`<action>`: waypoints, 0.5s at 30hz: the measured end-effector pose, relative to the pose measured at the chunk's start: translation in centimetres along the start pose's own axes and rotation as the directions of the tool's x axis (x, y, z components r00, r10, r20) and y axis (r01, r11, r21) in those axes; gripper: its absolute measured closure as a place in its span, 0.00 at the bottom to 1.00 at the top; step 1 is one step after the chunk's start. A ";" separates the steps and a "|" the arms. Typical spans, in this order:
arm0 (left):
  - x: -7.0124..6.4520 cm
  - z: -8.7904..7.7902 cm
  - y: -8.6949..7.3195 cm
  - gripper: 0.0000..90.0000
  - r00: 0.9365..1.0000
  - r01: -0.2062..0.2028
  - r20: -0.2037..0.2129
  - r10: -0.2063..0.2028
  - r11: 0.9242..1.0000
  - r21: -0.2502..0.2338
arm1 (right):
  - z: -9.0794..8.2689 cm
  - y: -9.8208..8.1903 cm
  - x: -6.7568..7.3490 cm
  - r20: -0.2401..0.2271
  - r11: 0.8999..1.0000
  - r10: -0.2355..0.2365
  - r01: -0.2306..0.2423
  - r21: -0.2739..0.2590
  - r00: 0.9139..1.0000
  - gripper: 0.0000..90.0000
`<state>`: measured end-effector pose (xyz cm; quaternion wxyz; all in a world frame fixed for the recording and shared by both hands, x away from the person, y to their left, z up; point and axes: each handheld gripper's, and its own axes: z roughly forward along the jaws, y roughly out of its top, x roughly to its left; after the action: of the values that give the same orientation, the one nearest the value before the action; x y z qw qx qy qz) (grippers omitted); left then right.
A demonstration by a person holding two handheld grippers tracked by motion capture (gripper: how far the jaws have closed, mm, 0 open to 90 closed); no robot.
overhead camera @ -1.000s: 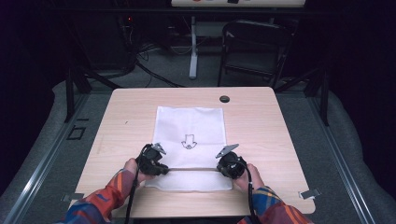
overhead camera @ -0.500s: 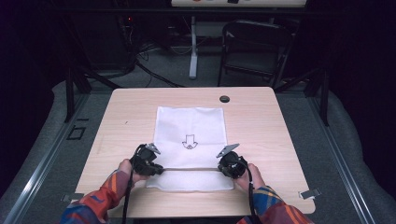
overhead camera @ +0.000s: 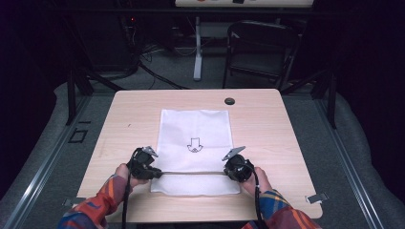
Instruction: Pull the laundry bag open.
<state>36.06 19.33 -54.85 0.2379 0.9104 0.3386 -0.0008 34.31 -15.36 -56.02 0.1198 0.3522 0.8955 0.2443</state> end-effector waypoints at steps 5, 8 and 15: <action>0.3 -0.3 -0.4 0.90 1.000 0.016 0.000 -0.016 1.000 -0.005 | -0.1 0.0 -0.1 0.006 1.000 -0.009 0.009 0.013 1.000 1.00; 0.5 -0.6 -0.7 0.90 1.000 0.027 -0.003 -0.027 1.000 -0.012 | -0.2 0.0 -0.1 0.010 1.000 -0.011 0.011 0.018 1.000 1.00; 1.1 -1.3 -1.7 0.90 0.998 0.058 -0.015 -0.058 0.998 -0.022 | -0.2 -0.1 -0.2 0.004 1.000 -0.007 0.007 0.015 1.000 1.00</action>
<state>35.69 21.71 -54.58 0.2449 0.8975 0.3667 0.0033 34.32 -15.57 -55.91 0.1199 0.3505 0.8982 0.2365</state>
